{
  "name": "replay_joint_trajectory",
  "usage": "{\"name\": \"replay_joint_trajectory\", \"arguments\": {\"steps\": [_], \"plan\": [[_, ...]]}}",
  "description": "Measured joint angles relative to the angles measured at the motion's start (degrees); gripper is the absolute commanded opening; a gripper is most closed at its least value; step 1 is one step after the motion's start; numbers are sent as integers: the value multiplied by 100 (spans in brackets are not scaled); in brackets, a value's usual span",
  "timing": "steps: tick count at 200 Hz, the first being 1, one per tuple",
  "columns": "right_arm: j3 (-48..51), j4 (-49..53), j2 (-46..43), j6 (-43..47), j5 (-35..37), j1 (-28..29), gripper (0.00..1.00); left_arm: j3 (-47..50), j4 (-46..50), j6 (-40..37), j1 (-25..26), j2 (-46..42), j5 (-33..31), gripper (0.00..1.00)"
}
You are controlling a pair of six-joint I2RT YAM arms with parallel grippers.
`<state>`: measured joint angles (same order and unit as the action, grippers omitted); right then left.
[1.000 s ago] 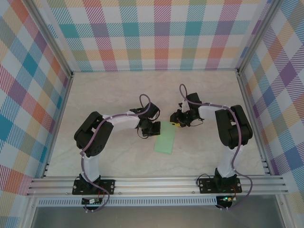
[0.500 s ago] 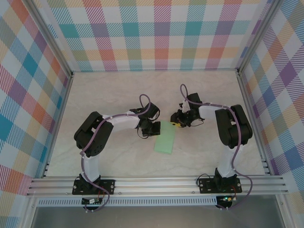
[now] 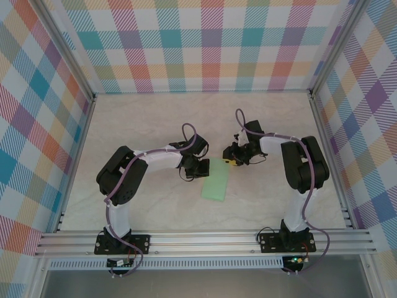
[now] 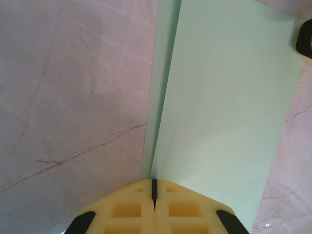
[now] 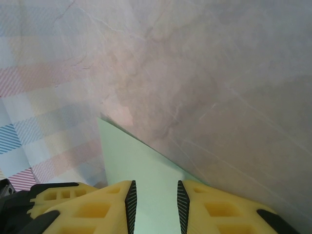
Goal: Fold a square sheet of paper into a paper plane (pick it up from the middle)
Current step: Fold the square sheet of paper in half at the center of the table.
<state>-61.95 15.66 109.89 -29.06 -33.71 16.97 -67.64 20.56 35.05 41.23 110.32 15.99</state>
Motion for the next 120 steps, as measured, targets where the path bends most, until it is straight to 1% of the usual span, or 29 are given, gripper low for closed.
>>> {"name": "replay_joint_trajectory", "arguments": {"steps": [24,74,120], "plan": [[-151,39,-2,37,4,-2,31,7,-15,0,0,-4,-2,0],[-98,13,129,87,146,-2,30,9,-15,0,0,-7,-2,0],[-33,-103,127,90,63,-39,30,11,-15,2,0,-9,-4,0]]}}
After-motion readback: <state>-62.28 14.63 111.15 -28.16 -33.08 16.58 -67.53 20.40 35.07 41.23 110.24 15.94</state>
